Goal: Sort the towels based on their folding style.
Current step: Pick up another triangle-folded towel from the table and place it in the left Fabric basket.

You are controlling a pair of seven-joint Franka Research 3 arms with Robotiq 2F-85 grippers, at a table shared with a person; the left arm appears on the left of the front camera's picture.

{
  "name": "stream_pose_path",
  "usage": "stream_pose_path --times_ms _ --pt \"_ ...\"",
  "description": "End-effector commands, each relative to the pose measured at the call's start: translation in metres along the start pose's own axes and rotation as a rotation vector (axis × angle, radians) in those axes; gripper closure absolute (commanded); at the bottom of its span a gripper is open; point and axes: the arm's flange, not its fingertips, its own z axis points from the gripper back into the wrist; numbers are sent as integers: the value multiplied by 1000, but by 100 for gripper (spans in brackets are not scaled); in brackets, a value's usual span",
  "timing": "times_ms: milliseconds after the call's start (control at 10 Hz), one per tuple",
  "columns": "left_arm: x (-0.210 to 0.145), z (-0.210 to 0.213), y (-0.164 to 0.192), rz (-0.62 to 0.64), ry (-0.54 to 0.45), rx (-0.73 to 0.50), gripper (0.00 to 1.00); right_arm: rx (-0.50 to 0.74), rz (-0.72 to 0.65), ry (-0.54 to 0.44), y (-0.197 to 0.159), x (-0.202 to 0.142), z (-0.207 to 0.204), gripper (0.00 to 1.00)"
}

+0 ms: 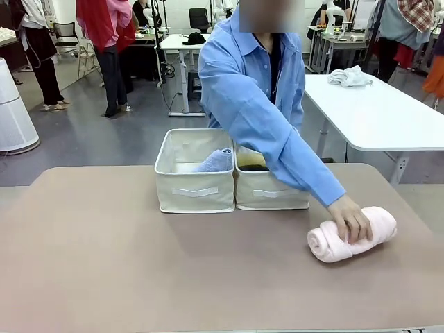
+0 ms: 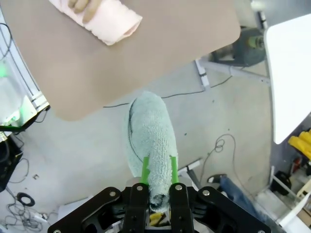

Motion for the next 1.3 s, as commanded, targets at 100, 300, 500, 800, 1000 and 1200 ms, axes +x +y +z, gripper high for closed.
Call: stream_pose_path --times_ms 100,300,500,800,1000,1200 --pt "1 0 -1 -8 -4 -1 0 -7 -16 12 1 -6 7 100" --pt "1 0 -1 -8 -4 -1 0 -7 -16 12 1 -6 7 100" --pt "1 0 -1 -8 -4 -1 0 -7 -16 12 1 -6 7 100" --pt "1 0 -1 -8 -4 -1 0 -7 -16 12 1 -6 7 100" --pt "1 0 -1 -8 -4 -1 0 -7 -16 12 1 -6 7 100" --pt "1 0 -1 -8 -4 -1 0 0 -5 -101 23 25 34 85"
